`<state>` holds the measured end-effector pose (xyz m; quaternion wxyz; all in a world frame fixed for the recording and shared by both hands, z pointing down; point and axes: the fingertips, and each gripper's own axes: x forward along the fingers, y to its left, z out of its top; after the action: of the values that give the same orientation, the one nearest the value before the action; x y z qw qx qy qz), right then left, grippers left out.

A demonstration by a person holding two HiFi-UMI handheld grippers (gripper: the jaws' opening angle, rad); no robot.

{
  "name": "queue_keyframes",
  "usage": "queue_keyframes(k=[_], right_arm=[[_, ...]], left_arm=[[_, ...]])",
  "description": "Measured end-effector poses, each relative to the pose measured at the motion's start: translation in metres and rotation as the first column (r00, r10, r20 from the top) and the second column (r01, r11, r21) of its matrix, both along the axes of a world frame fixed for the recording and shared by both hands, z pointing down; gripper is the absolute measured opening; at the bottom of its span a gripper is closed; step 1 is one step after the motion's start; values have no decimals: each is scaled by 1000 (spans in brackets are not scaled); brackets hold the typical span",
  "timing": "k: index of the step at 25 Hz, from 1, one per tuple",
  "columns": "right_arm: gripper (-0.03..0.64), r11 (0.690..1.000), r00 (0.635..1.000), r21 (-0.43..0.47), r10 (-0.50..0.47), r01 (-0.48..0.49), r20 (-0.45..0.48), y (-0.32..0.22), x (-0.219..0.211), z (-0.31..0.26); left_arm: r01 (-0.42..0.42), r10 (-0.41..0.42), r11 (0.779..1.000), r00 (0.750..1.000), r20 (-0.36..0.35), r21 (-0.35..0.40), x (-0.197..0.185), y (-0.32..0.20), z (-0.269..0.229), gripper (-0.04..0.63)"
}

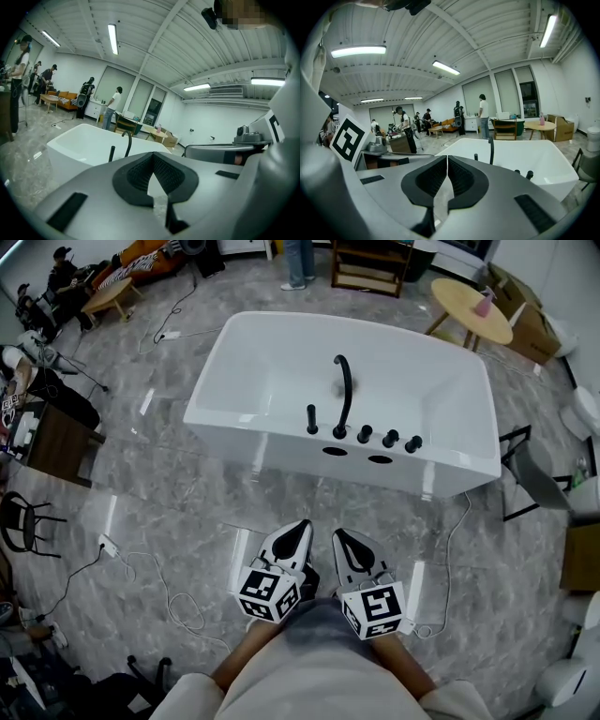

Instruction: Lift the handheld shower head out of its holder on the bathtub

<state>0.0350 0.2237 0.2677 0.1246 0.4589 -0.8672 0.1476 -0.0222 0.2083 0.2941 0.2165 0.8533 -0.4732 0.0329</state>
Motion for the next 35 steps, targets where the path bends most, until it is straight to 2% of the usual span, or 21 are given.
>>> queue_keyframes(k=[7,16,25,29,35], right_arm=[[21,999,999,13,48,-48,-8,-38,-41,0],[21,998,998,28,52,-52,-31,-54,-60,-4],[21,999,999,9,35,-34,-27,-86,-65,3],[21,1000,999,-4,30,-30,-19,-111,-65,8],[21,998,999,-41,37,-37,-11,-147,-50,18]], left_arm=[[-49,49,999,998,-27,2,-38,-35,2,5],[-72,73,997,995,-67,16,-50,-54,-4,5],[-76,75,997,994,-79,-18,-54,-78,3,5],[-74,72,997,995,-62,-32,-55,-100,9,5],[-141,136,986,989,-60,-89,-32,-129,24,5]])
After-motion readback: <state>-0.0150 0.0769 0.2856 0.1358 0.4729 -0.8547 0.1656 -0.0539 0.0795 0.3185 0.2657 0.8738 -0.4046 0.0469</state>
